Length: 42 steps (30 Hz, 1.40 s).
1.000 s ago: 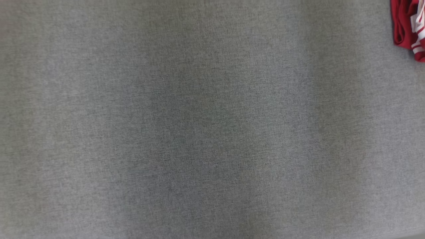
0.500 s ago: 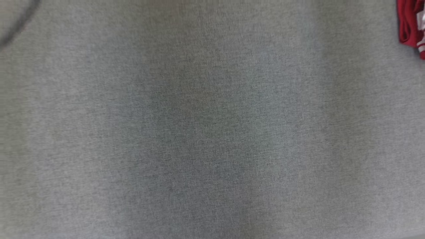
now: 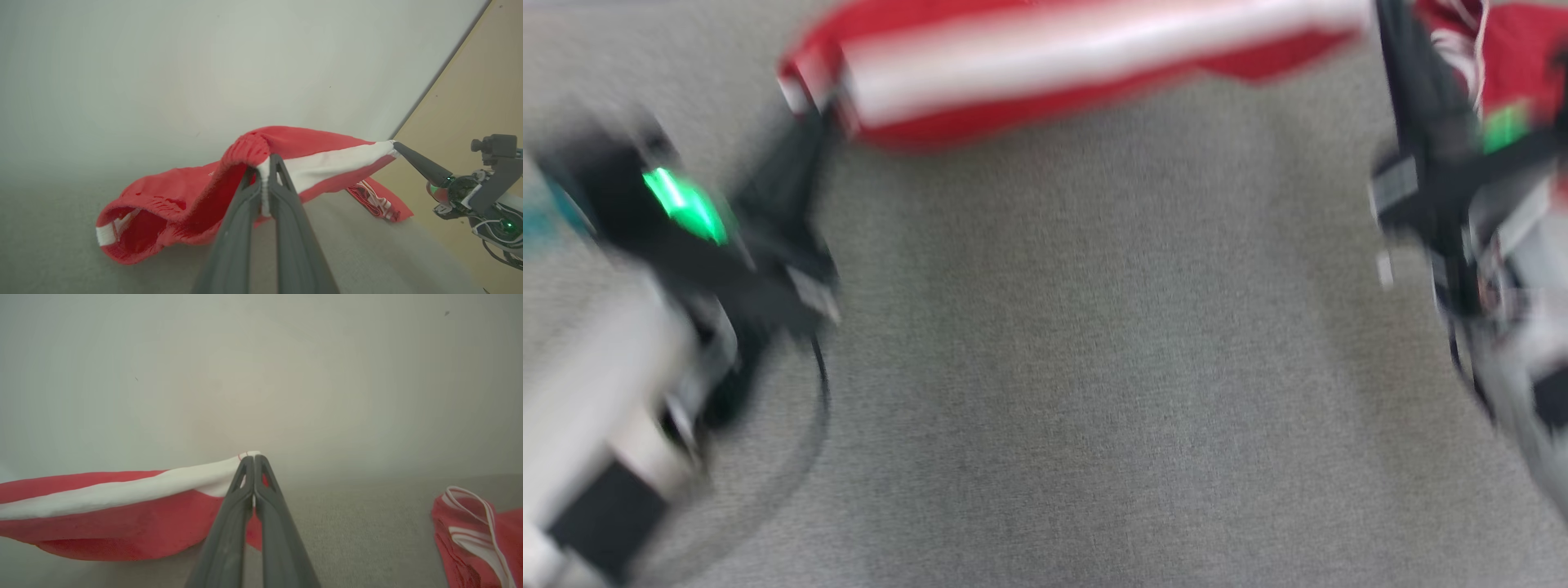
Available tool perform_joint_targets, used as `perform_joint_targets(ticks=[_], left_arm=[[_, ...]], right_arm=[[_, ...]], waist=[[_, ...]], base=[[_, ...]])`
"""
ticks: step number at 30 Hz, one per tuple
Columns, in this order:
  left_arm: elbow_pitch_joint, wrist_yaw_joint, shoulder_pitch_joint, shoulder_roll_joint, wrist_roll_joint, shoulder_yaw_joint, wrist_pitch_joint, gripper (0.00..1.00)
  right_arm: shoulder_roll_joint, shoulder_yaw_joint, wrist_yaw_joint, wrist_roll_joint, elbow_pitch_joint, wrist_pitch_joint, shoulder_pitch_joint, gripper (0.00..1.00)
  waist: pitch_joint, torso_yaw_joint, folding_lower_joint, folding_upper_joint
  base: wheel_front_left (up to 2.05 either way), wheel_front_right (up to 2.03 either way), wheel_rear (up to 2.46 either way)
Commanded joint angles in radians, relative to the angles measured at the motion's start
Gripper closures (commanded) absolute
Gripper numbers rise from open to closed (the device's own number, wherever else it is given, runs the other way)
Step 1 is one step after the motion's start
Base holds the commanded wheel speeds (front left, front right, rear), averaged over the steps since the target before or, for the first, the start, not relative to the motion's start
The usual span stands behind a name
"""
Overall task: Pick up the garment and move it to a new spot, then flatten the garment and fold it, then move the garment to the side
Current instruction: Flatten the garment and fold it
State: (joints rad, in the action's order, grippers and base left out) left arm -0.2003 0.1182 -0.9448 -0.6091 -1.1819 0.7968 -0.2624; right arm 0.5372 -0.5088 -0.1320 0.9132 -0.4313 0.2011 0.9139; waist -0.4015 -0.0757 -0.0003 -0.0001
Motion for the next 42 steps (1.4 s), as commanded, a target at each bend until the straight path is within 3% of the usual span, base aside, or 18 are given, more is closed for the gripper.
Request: perform_joint_targets(ticks=[1, 5, 14, 19, 26, 31, 37, 42], left_arm=[[0.021, -0.006, 0.066, 0.006, 0.022, -0.021, -0.003, 1.00], [0.076, -0.008, 0.287, 0.030, 0.075, -0.062, -0.003, 1.00], [0.059, 0.003, 0.645, 0.085, 0.214, -0.168, -0.003, 1.00], [0.019, 0.010, 0.773, 0.110, 0.324, -0.217, -0.003, 1.00], [0.019, 0.009, 0.920, 0.081, 0.446, -0.317, -0.003, 1.00], [0.025, 0.009, 0.973, 0.073, 0.490, -0.372, -0.003, 1.00], [0.040, 0.010, 1.012, 0.116, 0.507, -0.372, -0.003, 1.00], [0.087, 0.010, 0.977, 0.166, 0.464, -0.381, -0.003, 1.00]], right_arm=[[0.018, 0.014, 0.003, 0.014, 0.029, -0.006, -0.074, 1.00], [0.043, 0.089, 0.003, 0.046, 0.135, -0.026, -0.308, 1.00], [0.000, 0.218, 0.003, 0.003, 0.312, -0.108, -0.712, 1.00], [-0.061, 0.287, 0.003, -0.004, 0.377, -0.161, -0.899, 1.00], [-0.143, 0.339, 0.003, -0.006, 0.473, -0.264, -1.109, 1.00], [-0.197, 0.338, 0.003, -0.009, 0.509, -0.326, -1.196, 1.00], [-0.252, 0.369, 0.003, -0.029, 0.550, -0.357, -1.217, 1.00], [-0.240, 0.435, 0.003, -0.056, 0.589, -0.356, -1.170, 1.00]], waist=[[0.067, 0.025, 0.0003, 0.0001], [0.106, 0.027, 0.0003, 0.0001], [0.172, 0.032, 0.0003, 0.0001], [0.215, 0.039, 0.0003, 0.0001], [0.259, 0.035, 0.0003, 0.0001], [0.274, 0.037, 0.0003, 0.0001], [0.273, 0.041, 0.0003, 0.0001], [0.275, 0.068, 0.0003, 0.0001]], base=[[0.00, 0.00, 0.00], [0.00, 0.00, 0.00], [0.00, 0.00, 0.00], [0.00, 0.00, 0.00], [0.00, 0.00, 0.00], [0.00, 0.00, 0.00], [0.00, 0.00, 0.00], [0.00, 0.00, 0.00]])
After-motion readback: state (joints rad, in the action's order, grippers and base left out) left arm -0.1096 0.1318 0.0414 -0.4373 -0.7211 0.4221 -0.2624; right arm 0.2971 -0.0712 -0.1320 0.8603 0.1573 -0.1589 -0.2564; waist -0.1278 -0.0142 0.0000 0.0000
